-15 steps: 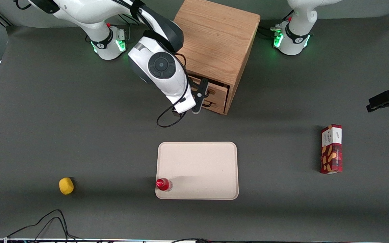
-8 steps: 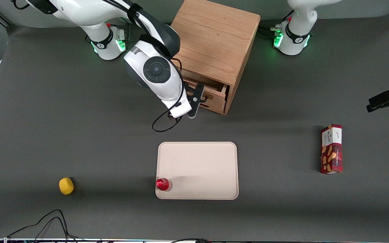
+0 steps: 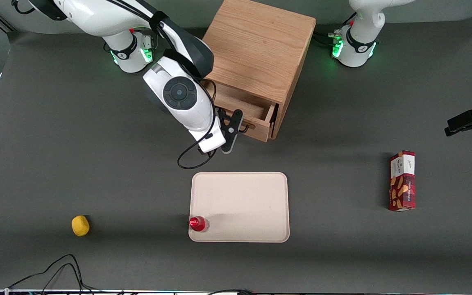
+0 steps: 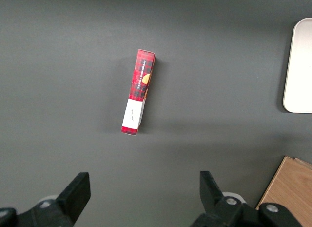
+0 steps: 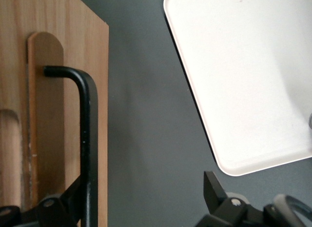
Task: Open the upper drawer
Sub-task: 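Pull the upper drawer outward by its handle with the right gripper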
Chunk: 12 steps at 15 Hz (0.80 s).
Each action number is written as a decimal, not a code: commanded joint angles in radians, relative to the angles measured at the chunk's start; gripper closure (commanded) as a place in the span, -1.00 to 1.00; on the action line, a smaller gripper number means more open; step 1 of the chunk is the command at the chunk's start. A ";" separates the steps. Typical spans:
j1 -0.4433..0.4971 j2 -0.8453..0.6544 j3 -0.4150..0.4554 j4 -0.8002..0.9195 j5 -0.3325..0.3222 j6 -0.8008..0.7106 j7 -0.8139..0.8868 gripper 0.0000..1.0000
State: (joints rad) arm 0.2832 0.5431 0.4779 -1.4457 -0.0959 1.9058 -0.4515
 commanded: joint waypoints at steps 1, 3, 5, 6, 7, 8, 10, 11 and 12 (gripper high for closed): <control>-0.007 0.041 -0.002 0.059 -0.025 -0.001 -0.050 -1.00; -0.009 0.041 -0.018 0.060 -0.024 -0.001 -0.067 -1.00; -0.009 0.043 -0.027 0.071 -0.024 -0.001 -0.072 -1.00; -0.007 0.043 -0.038 0.073 -0.024 -0.001 -0.079 -1.00; -0.007 0.044 -0.044 0.074 -0.024 0.001 -0.082 -1.00; -0.009 0.051 -0.047 0.077 -0.022 0.002 -0.087 -1.00; -0.007 0.052 -0.070 0.091 -0.019 0.018 -0.088 -1.00; -0.007 0.054 -0.073 0.093 -0.019 0.027 -0.088 -1.00; -0.007 0.055 -0.080 0.096 -0.019 0.038 -0.090 -1.00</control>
State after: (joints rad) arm 0.2734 0.5729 0.4115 -1.3913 -0.0964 1.9296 -0.5138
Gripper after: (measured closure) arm 0.000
